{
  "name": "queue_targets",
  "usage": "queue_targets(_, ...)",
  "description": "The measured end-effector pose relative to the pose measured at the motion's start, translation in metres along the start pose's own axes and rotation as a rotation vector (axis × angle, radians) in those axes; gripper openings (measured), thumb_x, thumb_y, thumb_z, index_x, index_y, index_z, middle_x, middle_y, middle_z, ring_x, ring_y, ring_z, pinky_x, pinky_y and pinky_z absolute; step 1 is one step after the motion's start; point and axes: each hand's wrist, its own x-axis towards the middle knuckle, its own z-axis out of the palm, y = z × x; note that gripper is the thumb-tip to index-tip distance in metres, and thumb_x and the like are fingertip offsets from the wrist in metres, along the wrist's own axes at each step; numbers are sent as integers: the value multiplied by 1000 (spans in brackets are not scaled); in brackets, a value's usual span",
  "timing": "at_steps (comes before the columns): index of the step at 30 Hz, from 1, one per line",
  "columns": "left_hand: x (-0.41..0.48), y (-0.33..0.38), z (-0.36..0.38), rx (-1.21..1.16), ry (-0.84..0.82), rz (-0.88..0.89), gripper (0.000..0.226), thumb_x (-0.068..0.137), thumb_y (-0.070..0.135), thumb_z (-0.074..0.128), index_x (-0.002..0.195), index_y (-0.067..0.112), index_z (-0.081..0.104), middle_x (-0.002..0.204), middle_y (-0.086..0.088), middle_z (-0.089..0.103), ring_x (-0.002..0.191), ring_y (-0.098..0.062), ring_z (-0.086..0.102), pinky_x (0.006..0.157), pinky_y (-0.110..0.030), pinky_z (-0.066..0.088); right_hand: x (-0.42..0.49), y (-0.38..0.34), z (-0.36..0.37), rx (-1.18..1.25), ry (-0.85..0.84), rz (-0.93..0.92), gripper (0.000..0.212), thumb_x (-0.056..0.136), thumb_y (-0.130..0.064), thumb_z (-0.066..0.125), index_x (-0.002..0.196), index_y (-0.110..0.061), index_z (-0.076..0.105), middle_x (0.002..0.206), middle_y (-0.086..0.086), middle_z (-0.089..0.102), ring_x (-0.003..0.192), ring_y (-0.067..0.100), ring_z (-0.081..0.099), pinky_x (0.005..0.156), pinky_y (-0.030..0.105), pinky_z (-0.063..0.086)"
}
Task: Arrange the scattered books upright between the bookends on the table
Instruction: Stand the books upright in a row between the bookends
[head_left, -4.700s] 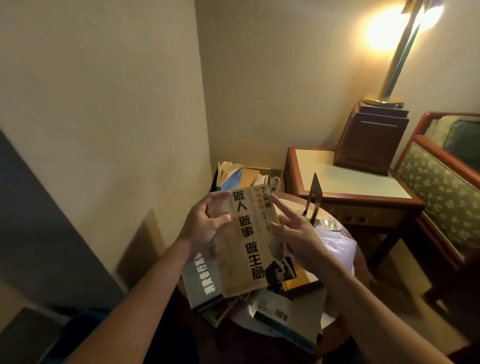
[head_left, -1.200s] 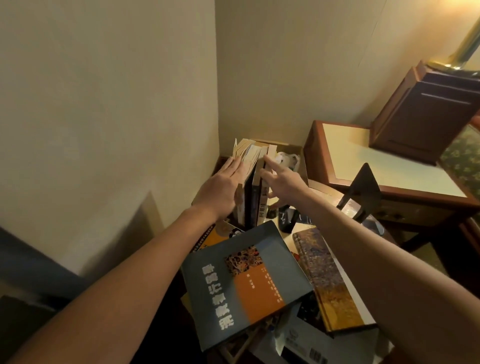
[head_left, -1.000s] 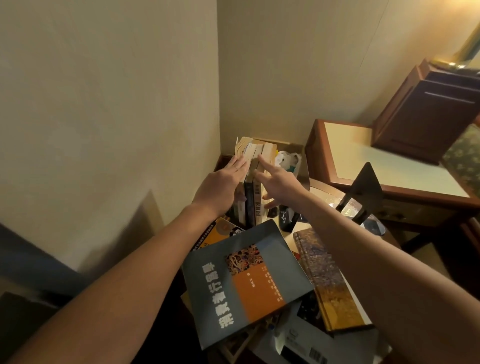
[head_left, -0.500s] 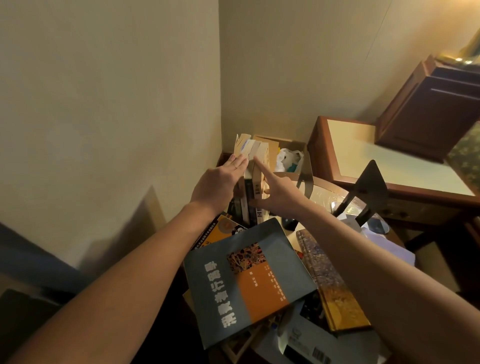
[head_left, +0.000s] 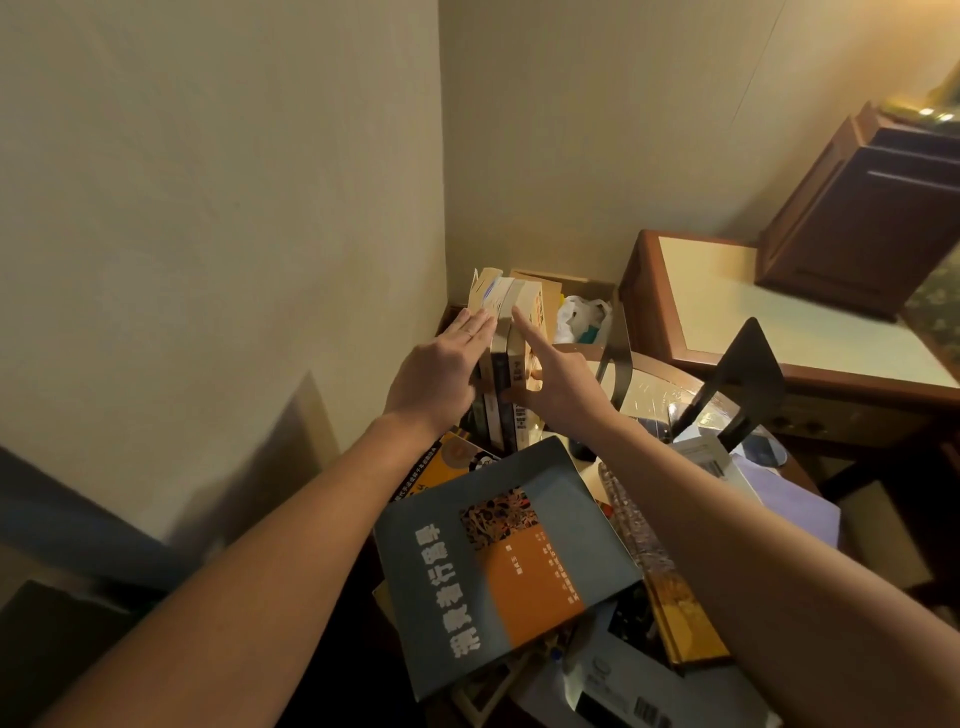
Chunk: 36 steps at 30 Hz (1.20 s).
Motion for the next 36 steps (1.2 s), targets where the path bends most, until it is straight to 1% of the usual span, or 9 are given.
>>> queue_targets(4,-1,14,2,-7,-17,-110,81,84,33,78,153,14,40,159,-4,38,149,-23,31,109,-45,44,-13,9,0,42,16,45,121,83,-33,81,159,-29,-13,133,18,63,93,27,70,81,35,53)
queue_targets(8,-1,25,4,34,-24,-100,85,84,46,73,154,15,38,163,-6,31,152,-29,23,118,-47,30,-25,12,-2,92,8,94,125,80,-34,83,159,-27,-13,150,19,48,117,33,64,93,38,51)
queue_targets(13,-3,31,3,64,-23,-113,85,86,54,66,156,18,34,166,-6,23,154,-29,17,122,-50,18,-33,12,-10,78,-13,101,123,80,-32,84,160,-25,-8,151,18,46,120,31,62,94,33,50)
queue_targets(18,-7,39,-1,74,-18,-91,84,87,56,61,156,18,34,166,-6,21,155,-30,15,125,-53,14,-40,6,-15,96,-25,94,119,81,-31,83,161,-24,-6,154,17,43,126,32,59,99,38,50)
queue_targets(22,-16,46,-2,83,-10,-86,84,87,57,59,156,17,35,166,-6,22,154,-30,15,124,-55,14,-52,3,-17,110,-27,81,118,83,-30,82,161,-24,-6,154,14,44,130,29,55,95,26,44)
queue_targets(28,-41,64,-3,36,17,-90,84,86,60,56,154,15,37,166,-8,21,156,-32,5,123,-60,14,-89,-5,-32,126,-8,84,115,84,-29,80,160,-29,-6,154,10,45,125,27,59,91,25,47)
queue_targets(29,-47,68,-3,21,22,-90,84,86,61,55,154,15,37,166,-7,20,156,-32,4,123,-60,14,-97,-5,-34,118,-2,87,115,85,-31,80,160,-30,-6,155,9,44,125,26,59,92,25,47)
queue_targets(32,-64,85,-2,-24,39,-94,84,87,64,50,155,16,38,167,-4,18,156,-30,3,124,-59,12,-124,-1,-39,86,19,120,113,85,-35,78,160,-31,-5,152,10,47,124,27,59,98,37,50)
queue_targets(36,-88,114,7,-79,7,-95,80,90,64,47,156,21,35,167,-1,18,156,-27,4,125,-53,10,-166,13,-50,98,44,155,107,87,-26,77,161,-27,0,147,11,53,125,26,60,102,39,52)
